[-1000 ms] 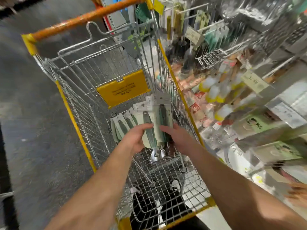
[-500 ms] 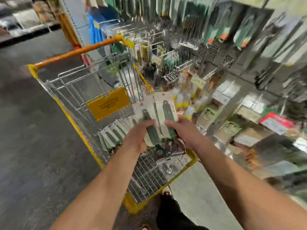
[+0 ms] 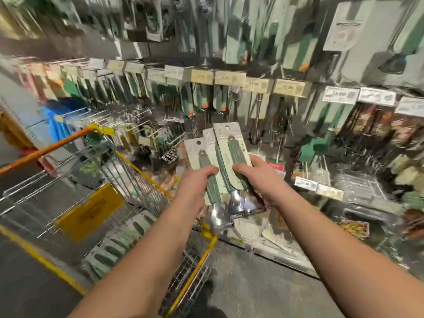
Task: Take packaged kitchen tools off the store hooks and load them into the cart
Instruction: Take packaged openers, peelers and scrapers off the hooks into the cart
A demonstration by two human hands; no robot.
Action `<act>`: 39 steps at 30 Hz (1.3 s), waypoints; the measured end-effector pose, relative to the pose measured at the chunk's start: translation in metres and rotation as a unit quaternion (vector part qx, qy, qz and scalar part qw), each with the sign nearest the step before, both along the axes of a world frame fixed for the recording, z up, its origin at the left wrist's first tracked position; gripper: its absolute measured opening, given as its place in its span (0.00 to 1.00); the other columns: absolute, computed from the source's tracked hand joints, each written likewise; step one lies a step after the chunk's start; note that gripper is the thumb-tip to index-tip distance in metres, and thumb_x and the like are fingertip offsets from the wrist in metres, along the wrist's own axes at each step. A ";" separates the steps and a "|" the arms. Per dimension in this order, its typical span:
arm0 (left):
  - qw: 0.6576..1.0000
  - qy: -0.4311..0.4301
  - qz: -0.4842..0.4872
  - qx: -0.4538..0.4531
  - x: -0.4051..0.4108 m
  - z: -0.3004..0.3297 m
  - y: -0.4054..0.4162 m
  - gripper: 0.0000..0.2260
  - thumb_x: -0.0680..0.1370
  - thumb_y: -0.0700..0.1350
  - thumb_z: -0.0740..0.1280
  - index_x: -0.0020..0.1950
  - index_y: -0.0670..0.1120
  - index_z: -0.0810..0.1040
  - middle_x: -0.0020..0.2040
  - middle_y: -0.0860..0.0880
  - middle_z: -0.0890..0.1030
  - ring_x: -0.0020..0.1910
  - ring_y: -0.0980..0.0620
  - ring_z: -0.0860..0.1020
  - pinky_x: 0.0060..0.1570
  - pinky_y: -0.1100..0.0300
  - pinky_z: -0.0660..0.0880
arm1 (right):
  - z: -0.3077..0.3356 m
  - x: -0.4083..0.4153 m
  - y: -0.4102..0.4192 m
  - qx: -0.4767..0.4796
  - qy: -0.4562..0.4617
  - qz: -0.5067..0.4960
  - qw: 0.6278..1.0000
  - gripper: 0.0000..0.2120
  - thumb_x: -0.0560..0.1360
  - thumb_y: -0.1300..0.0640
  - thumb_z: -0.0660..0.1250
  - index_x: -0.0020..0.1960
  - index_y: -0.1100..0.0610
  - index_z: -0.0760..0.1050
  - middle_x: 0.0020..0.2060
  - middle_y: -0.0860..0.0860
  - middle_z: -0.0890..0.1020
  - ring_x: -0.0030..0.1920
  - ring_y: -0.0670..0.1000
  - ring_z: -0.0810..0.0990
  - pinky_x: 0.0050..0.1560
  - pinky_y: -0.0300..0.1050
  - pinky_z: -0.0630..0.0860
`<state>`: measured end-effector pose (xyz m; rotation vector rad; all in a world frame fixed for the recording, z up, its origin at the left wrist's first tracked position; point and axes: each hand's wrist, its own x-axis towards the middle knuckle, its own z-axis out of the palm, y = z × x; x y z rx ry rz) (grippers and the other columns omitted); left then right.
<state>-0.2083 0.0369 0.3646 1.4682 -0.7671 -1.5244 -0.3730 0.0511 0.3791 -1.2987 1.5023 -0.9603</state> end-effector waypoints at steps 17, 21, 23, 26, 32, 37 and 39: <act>0.947 0.257 -0.187 -0.051 -0.263 0.113 -0.012 0.16 0.79 0.38 0.63 0.66 0.37 0.77 0.58 0.36 0.82 0.55 0.38 0.82 0.63 0.40 0.75 | 0.120 -0.258 0.018 -0.096 0.062 -0.074 0.991 0.23 0.73 0.44 0.74 0.63 0.49 0.70 0.48 0.44 0.83 0.42 0.42 0.85 0.46 0.40 0.82; 0.944 0.254 -0.203 -0.062 -0.315 0.129 -0.014 0.14 0.79 0.37 0.62 0.64 0.38 0.77 0.53 0.37 0.83 0.49 0.39 0.83 0.57 0.41 0.77 | 0.144 -0.309 0.019 -0.109 0.182 -0.096 0.972 0.17 0.75 0.43 0.72 0.59 0.44 0.71 0.44 0.40 0.81 0.39 0.38 0.81 0.35 0.35 0.74; 0.945 0.248 -0.201 -0.066 -0.333 0.136 -0.018 0.13 0.80 0.38 0.63 0.62 0.38 0.77 0.51 0.38 0.84 0.46 0.39 0.84 0.52 0.42 0.79 | 0.155 -0.328 0.017 -0.114 0.245 -0.112 0.956 0.16 0.75 0.42 0.70 0.60 0.46 0.74 0.48 0.44 0.82 0.41 0.40 0.80 0.37 0.37 0.73; 0.949 0.237 -0.195 -0.074 -0.353 0.149 -0.023 0.11 0.80 0.38 0.63 0.61 0.38 0.78 0.46 0.39 0.85 0.42 0.40 0.84 0.45 0.44 0.80 | 0.169 -0.349 0.013 -0.109 0.315 -0.124 0.935 0.25 0.74 0.42 0.68 0.68 0.50 0.72 0.52 0.48 0.82 0.45 0.47 0.81 0.39 0.41 0.75; 0.950 0.232 -0.189 -0.085 -0.372 0.163 -0.031 0.14 0.78 0.38 0.65 0.63 0.39 0.77 0.52 0.38 0.85 0.48 0.38 0.85 0.51 0.41 0.80 | 0.174 -0.373 0.006 -0.142 0.286 -0.191 0.928 0.26 0.75 0.46 0.68 0.69 0.52 0.66 0.42 0.42 0.77 0.40 0.44 0.80 0.38 0.43 0.77; 0.945 0.245 -0.197 -0.088 -0.377 0.175 -0.045 0.09 0.79 0.37 0.65 0.59 0.40 0.77 0.45 0.38 0.86 0.43 0.39 0.85 0.43 0.43 0.81 | 0.185 -0.390 -0.007 -0.203 0.197 -0.280 0.918 0.29 0.75 0.47 0.68 0.70 0.52 0.61 0.45 0.49 0.83 0.40 0.53 0.85 0.40 0.55 0.82; 0.945 0.247 -0.197 -0.085 -0.374 0.178 -0.052 0.10 0.79 0.36 0.65 0.60 0.41 0.76 0.43 0.39 0.86 0.40 0.40 0.86 0.36 0.45 0.81 | 0.193 -0.393 -0.014 -0.214 0.196 -0.295 0.910 0.30 0.75 0.47 0.68 0.71 0.52 0.60 0.47 0.50 0.83 0.40 0.54 0.85 0.39 0.54 0.82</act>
